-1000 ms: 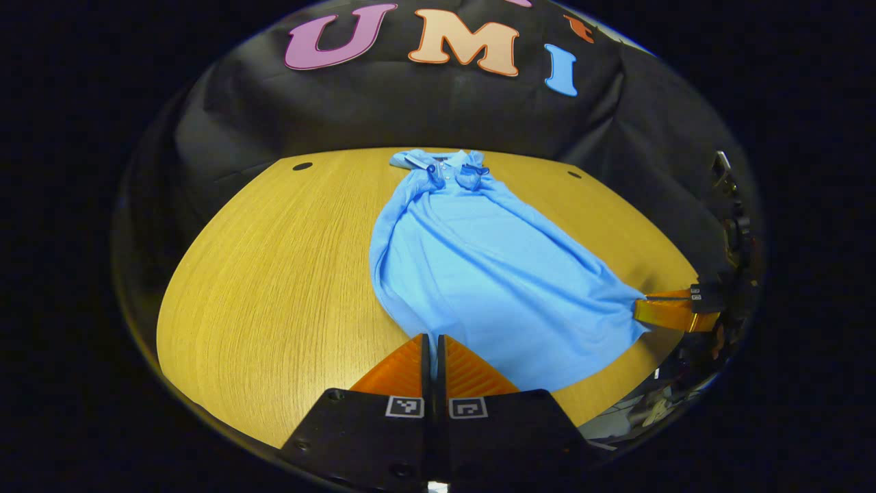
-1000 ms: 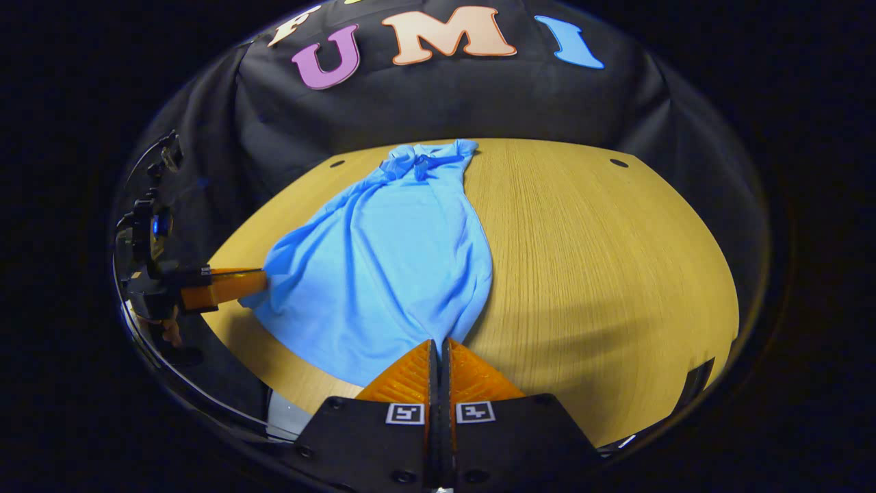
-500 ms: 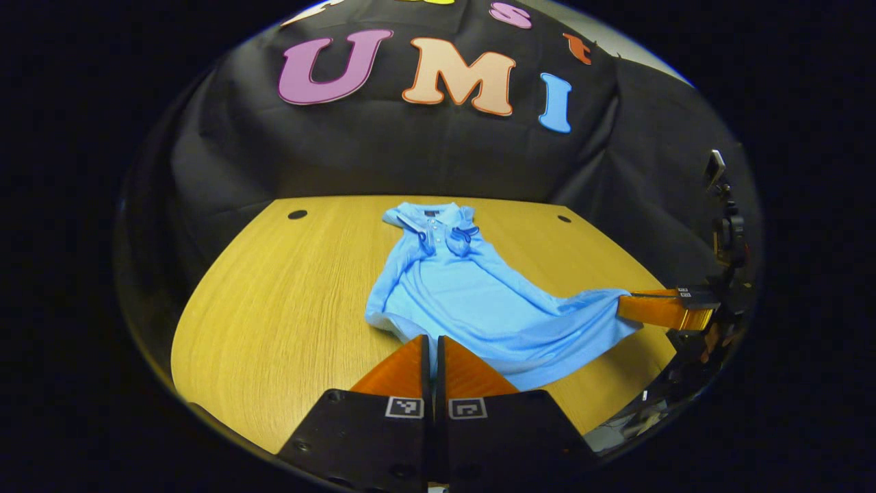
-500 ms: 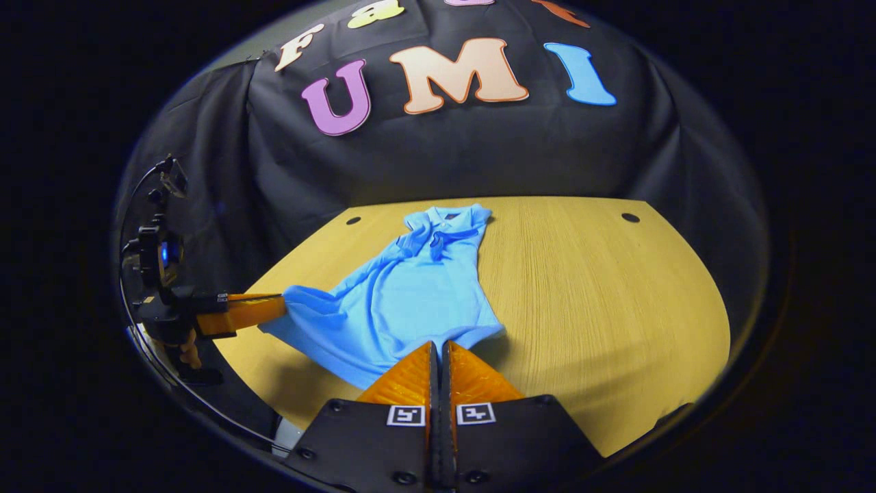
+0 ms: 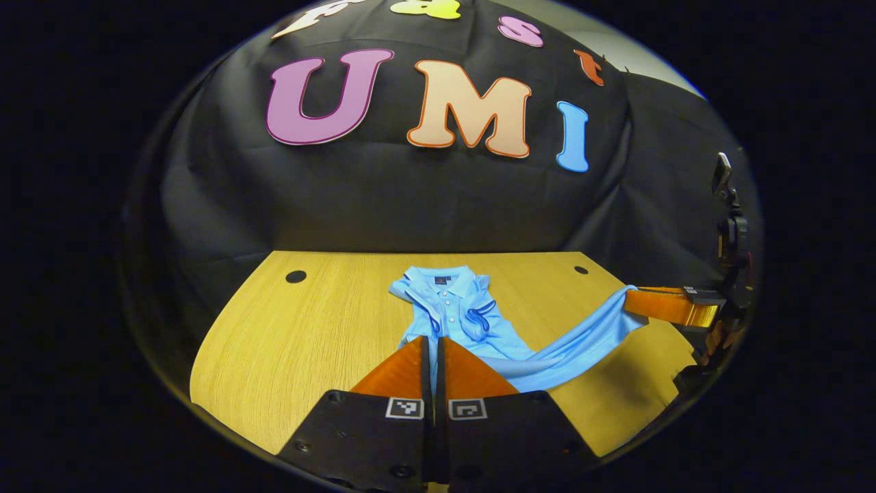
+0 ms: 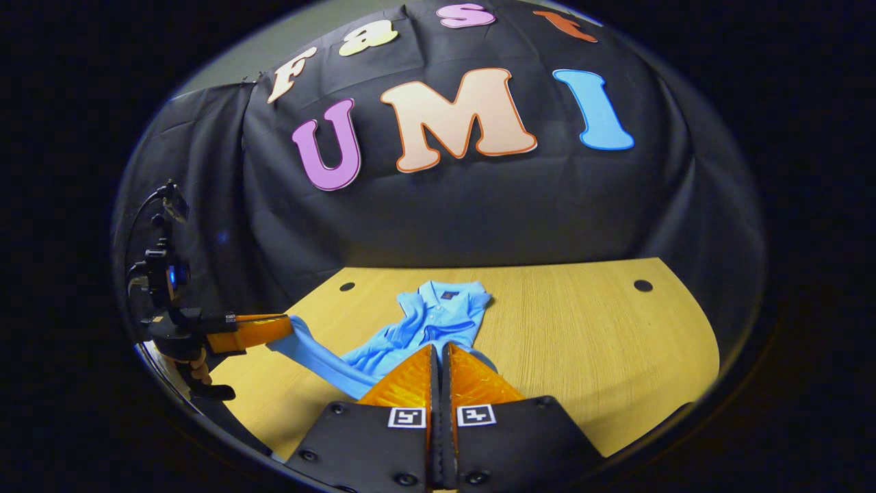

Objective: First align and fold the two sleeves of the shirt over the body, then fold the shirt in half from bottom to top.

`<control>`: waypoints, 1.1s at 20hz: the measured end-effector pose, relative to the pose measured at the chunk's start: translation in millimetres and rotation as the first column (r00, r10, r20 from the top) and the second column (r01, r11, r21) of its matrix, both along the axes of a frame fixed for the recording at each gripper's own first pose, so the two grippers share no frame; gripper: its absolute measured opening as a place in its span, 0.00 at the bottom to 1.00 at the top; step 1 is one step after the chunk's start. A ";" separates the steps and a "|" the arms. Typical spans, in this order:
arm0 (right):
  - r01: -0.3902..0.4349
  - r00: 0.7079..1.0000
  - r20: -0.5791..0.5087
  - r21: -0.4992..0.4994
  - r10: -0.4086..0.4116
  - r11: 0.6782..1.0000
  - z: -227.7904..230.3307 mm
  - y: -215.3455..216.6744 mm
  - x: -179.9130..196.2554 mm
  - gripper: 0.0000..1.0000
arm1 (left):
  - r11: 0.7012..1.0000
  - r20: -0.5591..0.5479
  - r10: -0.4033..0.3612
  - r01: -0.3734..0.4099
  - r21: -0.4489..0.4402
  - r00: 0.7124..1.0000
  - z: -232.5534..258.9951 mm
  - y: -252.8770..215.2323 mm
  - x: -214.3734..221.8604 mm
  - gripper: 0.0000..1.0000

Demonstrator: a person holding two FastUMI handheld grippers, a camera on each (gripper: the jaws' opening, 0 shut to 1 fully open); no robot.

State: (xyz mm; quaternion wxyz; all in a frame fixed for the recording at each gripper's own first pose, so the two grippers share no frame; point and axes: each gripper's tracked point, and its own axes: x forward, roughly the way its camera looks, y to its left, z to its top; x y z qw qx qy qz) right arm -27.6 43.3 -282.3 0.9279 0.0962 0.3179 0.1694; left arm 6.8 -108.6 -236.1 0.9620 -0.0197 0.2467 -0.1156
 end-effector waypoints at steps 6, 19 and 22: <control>0.006 0.998 0.066 0.039 -0.008 0.999 -8.8 9.3 102.8 0.02 | 0.999 0.041 0.044 -0.044 -0.008 0.998 1.7 4.9 86.1 0.00; 0.041 0.997 -0.062 -0.127 -0.049 0.991 -173.2 0.0 172.4 0.03 | 0.985 -0.091 0.150 -0.142 0.094 0.984 -120.9 26.3 189.1 0.00; 0.056 0.995 0.089 -0.132 -0.045 0.990 -107.7 -1.4 173.0 0.51 | 0.985 -0.016 0.169 -0.168 0.043 0.986 -66.7 25.4 172.9 0.44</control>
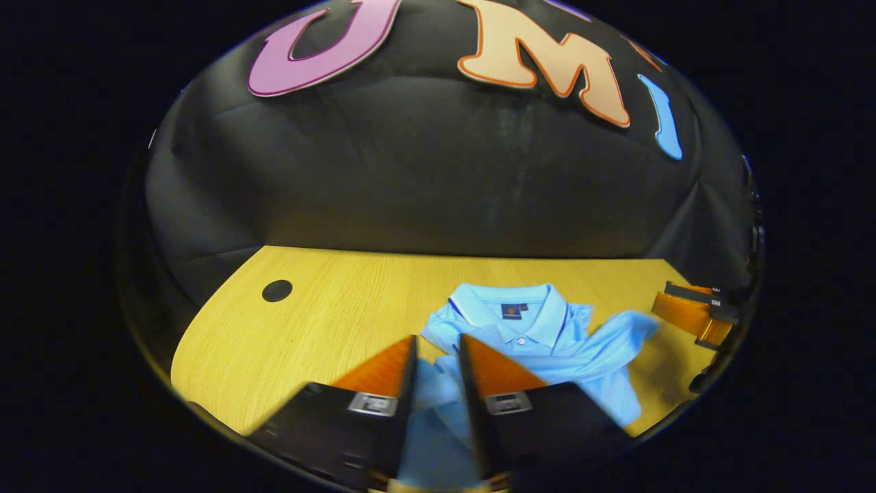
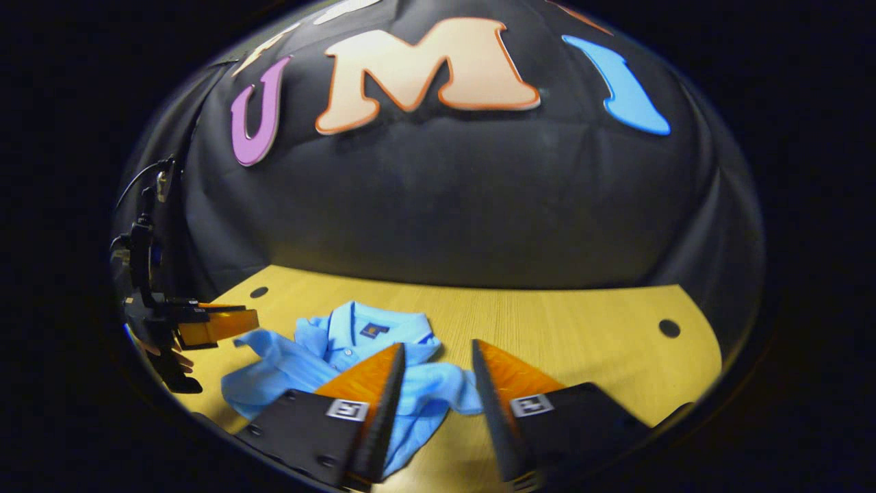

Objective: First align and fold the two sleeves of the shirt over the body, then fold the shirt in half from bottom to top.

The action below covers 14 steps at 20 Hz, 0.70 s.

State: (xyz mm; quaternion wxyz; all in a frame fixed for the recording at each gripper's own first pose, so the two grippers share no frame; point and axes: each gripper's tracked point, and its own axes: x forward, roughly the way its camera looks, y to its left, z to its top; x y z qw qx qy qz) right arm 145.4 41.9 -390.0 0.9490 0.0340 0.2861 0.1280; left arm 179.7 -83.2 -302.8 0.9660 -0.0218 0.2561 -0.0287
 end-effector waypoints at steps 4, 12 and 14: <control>0.042 0.974 0.224 0.014 -0.044 0.999 134.6 -9.8 -42.7 1.00 | 0.998 0.237 -0.047 0.035 0.057 0.970 123.0 0.2 -50.3 0.95; 0.077 0.894 0.441 0.034 -0.084 0.996 319.6 20.6 -222.4 1.00 | 0.990 0.432 -0.139 0.124 0.064 0.891 244.5 5.3 -221.5 0.94; 0.081 0.889 0.451 0.020 -0.081 0.997 338.4 26.5 -256.3 1.00 | 0.987 0.452 -0.157 0.149 0.053 0.878 257.5 5.8 -255.0 0.94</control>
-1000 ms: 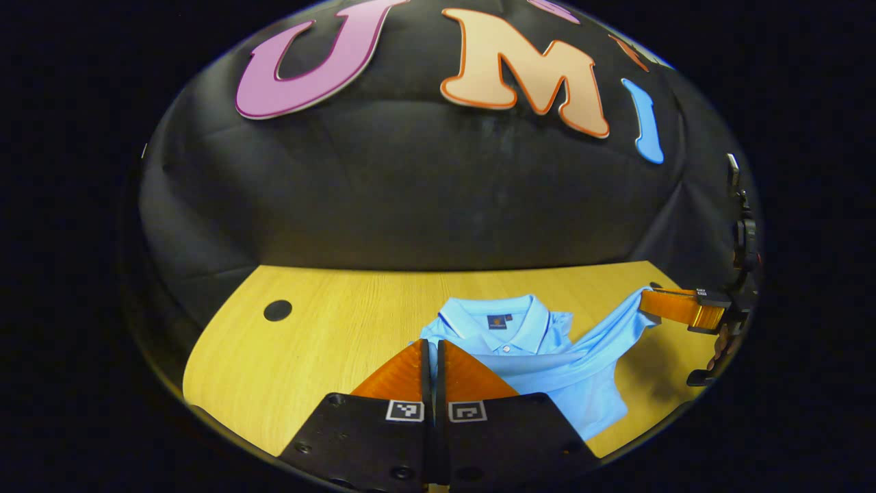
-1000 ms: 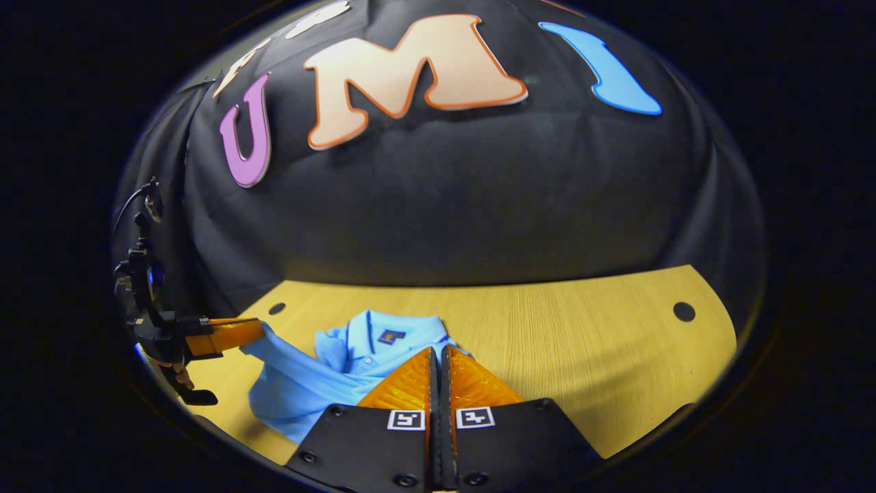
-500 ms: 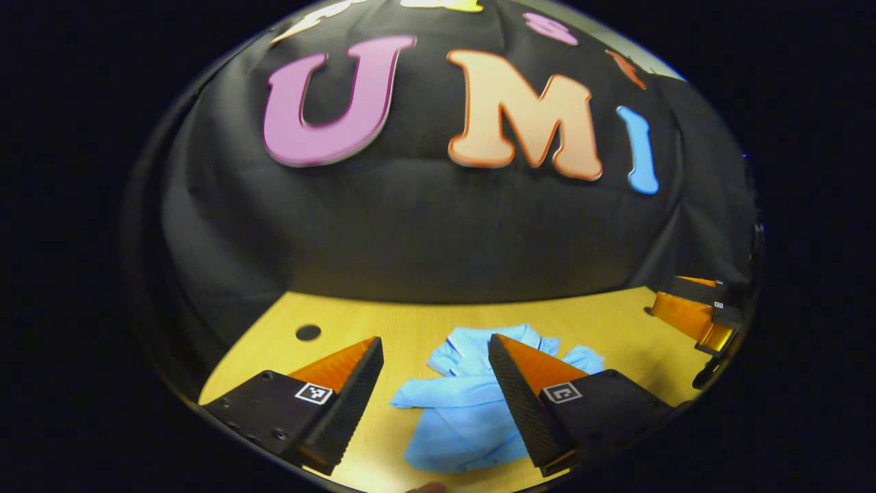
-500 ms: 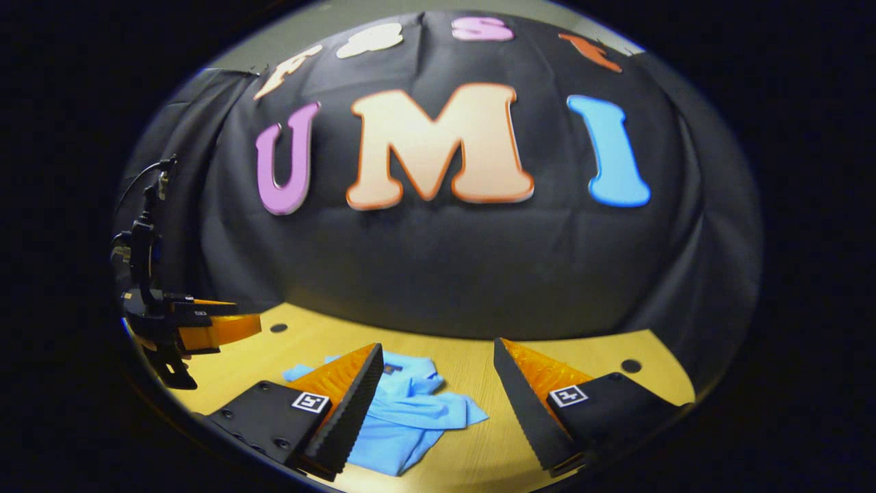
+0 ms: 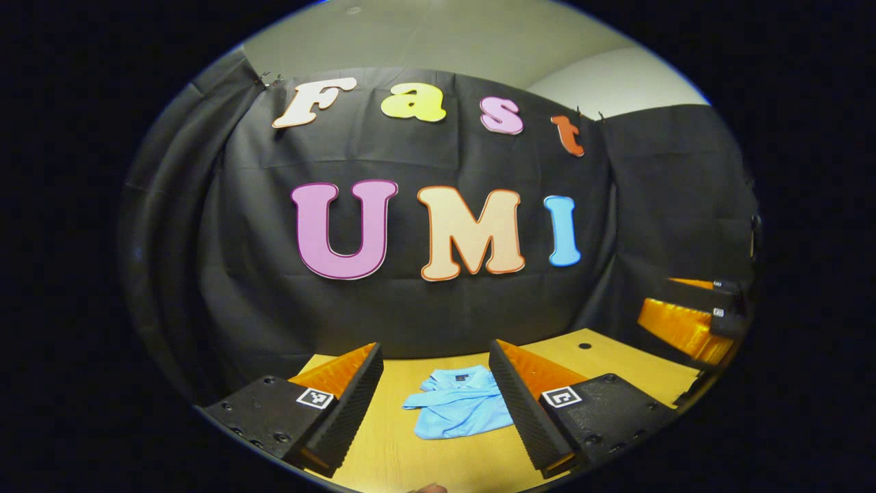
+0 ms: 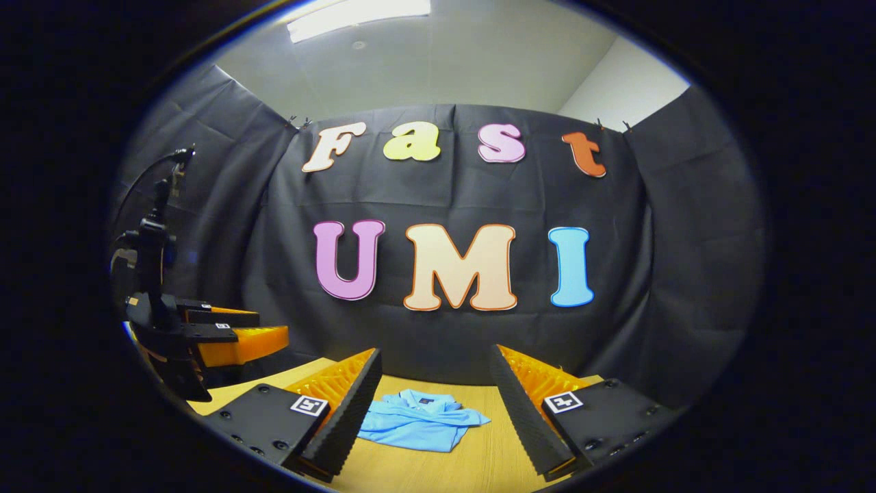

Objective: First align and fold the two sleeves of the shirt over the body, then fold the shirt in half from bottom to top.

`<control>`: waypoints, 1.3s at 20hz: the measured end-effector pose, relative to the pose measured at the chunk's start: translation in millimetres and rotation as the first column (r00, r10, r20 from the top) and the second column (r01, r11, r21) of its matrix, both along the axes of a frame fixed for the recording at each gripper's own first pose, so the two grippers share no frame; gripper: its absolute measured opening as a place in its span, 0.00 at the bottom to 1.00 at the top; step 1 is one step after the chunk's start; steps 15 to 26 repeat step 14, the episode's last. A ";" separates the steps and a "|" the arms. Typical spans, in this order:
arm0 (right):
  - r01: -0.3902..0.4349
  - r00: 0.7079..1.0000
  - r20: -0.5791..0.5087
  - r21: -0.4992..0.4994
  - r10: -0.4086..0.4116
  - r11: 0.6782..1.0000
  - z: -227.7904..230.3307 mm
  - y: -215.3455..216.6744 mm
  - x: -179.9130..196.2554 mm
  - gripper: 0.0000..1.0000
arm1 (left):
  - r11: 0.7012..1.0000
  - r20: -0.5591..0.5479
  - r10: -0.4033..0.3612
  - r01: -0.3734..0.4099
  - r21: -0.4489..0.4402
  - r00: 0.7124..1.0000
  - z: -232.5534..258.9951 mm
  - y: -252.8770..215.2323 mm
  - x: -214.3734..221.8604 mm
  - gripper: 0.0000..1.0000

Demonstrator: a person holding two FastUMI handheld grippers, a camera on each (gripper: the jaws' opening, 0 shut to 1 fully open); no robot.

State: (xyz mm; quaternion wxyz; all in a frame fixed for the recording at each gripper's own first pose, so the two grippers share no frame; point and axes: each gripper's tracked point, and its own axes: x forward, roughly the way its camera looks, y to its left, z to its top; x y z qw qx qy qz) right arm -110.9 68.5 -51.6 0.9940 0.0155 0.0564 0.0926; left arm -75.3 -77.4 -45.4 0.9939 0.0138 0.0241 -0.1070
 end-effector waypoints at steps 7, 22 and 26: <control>-0.012 1.000 0.009 0.037 0.011 0.999 31.4 31.5 -45.7 0.98 | 0.998 0.020 -0.005 0.006 -0.058 1.000 22.3 8.7 -49.9 0.94; 0.035 0.998 0.059 0.049 -0.038 0.998 60.9 17.7 -34.9 0.98 | 0.999 0.065 0.014 -0.012 -0.035 0.998 48.0 16.2 -42.8 0.94; 0.035 0.998 0.059 0.049 -0.038 0.998 60.9 17.7 -34.9 0.98 | 0.999 0.065 0.014 -0.012 -0.035 0.998 48.0 16.2 -42.8 0.94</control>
